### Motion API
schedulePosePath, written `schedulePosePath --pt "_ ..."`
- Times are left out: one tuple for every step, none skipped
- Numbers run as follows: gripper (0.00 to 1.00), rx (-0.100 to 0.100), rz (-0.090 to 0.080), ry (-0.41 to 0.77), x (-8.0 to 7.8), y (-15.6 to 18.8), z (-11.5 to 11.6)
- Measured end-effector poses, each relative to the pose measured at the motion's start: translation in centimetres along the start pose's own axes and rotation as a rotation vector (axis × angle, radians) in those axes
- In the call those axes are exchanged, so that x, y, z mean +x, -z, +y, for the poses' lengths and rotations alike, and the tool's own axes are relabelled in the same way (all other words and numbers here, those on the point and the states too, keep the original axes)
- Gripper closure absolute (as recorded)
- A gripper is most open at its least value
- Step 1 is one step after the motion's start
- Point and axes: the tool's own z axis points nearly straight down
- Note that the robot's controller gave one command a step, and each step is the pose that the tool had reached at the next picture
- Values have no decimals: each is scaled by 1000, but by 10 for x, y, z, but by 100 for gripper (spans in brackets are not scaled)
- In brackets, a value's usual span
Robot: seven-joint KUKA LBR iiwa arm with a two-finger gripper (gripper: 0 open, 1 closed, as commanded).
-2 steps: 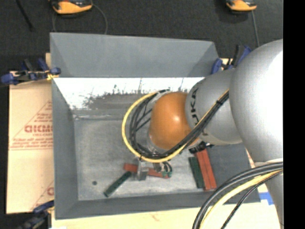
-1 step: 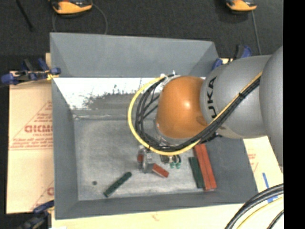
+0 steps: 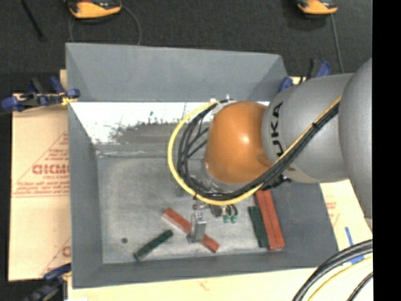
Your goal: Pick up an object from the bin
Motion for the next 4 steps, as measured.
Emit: schedulePosePath --pt "0 0 7 -8 6 -76 7" --pt "100 -1 1 -11 5 -72 7" --pt "100 -2 -8 -43 15 70 25" --pt "0 0 0 -43 16 65 25"
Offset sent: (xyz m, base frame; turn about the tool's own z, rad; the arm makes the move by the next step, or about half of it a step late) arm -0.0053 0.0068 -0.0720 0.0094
